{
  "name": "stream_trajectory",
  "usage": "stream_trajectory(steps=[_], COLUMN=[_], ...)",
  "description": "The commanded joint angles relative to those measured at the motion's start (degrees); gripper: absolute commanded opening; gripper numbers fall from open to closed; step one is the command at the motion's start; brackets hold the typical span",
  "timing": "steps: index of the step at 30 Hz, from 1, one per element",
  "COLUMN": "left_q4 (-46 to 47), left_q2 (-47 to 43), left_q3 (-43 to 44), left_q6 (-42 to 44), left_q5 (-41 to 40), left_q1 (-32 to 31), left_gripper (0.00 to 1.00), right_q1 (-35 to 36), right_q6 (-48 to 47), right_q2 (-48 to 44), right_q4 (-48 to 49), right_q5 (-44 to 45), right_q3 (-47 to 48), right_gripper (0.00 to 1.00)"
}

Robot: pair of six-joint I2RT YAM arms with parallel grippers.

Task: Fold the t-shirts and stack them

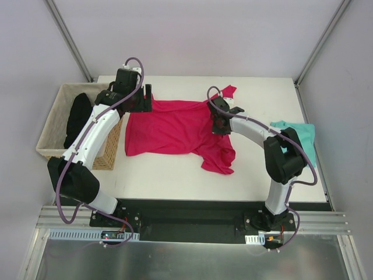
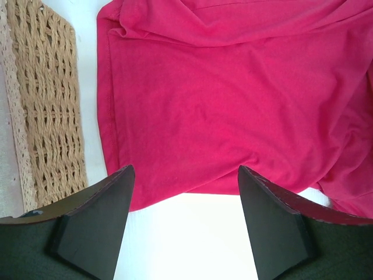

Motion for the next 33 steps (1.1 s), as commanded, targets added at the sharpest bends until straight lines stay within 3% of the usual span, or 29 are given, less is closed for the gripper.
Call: stream_trajectory(steps=[1, 13, 33], left_q4=[-0.23, -0.4, -0.75], left_q2=[-0.19, -0.02, 2.36], left_q3=[2.66, 2.93, 5.92], left_q6=[0.9, 1.42, 1.78], left_q5=[-0.41, -1.2, 0.47], left_q1=[-0.51, -0.51, -0.51], left_gripper=[0.71, 0.71, 0.7], right_q1=[-1.11, -4.89, -9.38], right_q6=[4.57, 8.61, 15.91], right_q2=[-4.34, -6.36, -15.42], right_q4=[-0.97, -4.13, -7.21], right_q5=[3.63, 8.72, 13.47], right_q3=[-0.21, 0.14, -7.86], right_gripper=[0.01, 0.01, 0.01])
